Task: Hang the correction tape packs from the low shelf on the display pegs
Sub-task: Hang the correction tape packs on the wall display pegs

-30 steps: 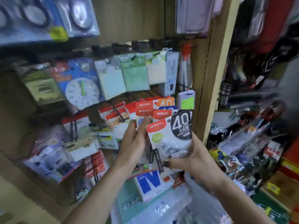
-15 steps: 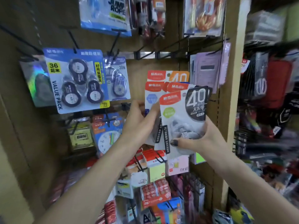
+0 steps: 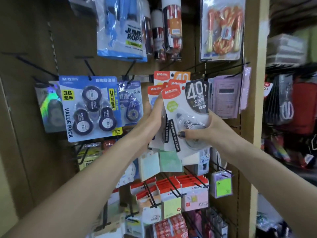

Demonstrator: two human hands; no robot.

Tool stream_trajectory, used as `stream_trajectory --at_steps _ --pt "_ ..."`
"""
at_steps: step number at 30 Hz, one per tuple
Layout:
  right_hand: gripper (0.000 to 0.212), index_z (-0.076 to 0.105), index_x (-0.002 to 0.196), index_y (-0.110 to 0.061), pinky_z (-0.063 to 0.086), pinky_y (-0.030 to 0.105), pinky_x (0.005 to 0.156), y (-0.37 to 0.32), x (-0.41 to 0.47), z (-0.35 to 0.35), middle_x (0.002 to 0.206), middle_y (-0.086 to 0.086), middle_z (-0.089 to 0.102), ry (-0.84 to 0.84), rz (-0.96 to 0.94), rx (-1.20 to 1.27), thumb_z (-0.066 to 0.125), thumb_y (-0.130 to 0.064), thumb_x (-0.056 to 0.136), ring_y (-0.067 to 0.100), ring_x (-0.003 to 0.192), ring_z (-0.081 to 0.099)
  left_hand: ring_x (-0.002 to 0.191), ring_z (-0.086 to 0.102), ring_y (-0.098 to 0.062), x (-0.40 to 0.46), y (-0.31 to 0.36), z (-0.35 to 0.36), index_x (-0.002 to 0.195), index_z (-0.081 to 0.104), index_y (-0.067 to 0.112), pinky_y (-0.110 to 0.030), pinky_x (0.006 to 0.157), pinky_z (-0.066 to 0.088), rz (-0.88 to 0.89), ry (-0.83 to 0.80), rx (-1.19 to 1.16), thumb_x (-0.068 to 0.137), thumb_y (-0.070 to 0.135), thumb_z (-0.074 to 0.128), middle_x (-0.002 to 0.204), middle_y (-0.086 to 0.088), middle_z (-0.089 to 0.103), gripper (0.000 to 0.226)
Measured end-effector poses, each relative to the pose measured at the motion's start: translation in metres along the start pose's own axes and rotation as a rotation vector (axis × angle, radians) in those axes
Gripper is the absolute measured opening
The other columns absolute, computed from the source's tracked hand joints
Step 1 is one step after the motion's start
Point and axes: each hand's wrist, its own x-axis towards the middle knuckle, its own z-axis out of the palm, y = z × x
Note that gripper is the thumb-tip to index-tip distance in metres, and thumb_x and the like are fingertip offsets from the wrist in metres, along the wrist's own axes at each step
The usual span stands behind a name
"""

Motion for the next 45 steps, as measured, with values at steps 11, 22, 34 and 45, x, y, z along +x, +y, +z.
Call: stream_trajectory --at_steps 11,22,34,45 --pt "0.049 0.068 0.128 -0.021 0.057 0.046 0.102 -0.008 0.021 -0.005 0.120 0.007 0.078 -0.071 0.032 0.101 0.080 -0.003 0.085 0.026 0.112 0.075 0.158 0.023 -0.019 0.003 0.022 0.002 0.166 0.006 0.035 -0.034 0.113 0.022 -0.006 -0.062 0.090 0.094 0.079 0.039 0.170 0.009 0.026 0.090" --pt "0.037 0.069 0.121 -0.029 0.063 0.035 0.087 -0.013 0.029 -0.012 0.117 0.002 0.079 -0.090 0.064 0.141 0.071 -0.006 0.093 0.022 0.109 0.076 0.142 0.044 -0.014 0.016 0.020 0.000 0.159 0.023 0.037 -0.033 0.111 0.037 0.073 -0.104 0.153 0.088 0.078 0.055 0.155 0.012 0.044 0.088" --pt "0.026 0.075 0.116 -0.030 0.064 0.035 0.081 -0.010 0.044 -0.012 0.115 0.000 0.080 -0.089 0.149 0.216 0.072 -0.022 0.091 0.020 0.104 0.078 0.133 0.042 -0.011 0.033 0.013 0.001 0.164 0.013 0.036 -0.031 0.103 0.032 -0.010 -0.083 0.092 0.087 0.075 0.062 0.162 0.013 0.037 0.099" --pt "0.038 0.070 0.129 -0.015 0.052 0.043 0.108 -0.003 0.081 -0.001 0.135 0.011 0.070 -0.076 0.349 0.172 0.069 -0.026 0.092 0.027 0.123 0.069 0.150 0.041 -0.022 0.070 0.009 -0.003 0.166 0.001 0.034 -0.045 0.118 0.041 -0.143 -0.124 0.110 0.072 0.088 0.066 0.169 0.006 0.028 0.126"
